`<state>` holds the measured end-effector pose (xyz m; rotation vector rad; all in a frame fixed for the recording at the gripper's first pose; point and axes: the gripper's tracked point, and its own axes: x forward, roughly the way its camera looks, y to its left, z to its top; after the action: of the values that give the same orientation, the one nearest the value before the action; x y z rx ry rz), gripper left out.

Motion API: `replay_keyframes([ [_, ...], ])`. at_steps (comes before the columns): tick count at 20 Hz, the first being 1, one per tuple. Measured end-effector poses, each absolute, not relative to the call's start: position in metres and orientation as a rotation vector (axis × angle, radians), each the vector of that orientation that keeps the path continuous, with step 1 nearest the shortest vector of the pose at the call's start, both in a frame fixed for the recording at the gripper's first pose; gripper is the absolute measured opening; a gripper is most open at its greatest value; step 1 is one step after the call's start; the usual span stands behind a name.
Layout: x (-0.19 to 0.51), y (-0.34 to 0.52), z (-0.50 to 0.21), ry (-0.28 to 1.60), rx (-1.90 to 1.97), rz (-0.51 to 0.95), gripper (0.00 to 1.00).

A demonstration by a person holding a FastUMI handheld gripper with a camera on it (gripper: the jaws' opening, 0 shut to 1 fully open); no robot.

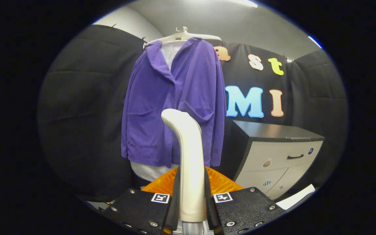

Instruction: Iron the clothes twice with a garment steamer, once on the left side and once on the right side.

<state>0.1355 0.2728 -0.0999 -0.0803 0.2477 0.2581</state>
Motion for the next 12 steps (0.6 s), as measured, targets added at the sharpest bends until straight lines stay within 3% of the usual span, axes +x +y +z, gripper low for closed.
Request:
replay_keyframes([
  [12,0.212,0.336,0.105,-0.064,-0.004,0.336,0.34],
])
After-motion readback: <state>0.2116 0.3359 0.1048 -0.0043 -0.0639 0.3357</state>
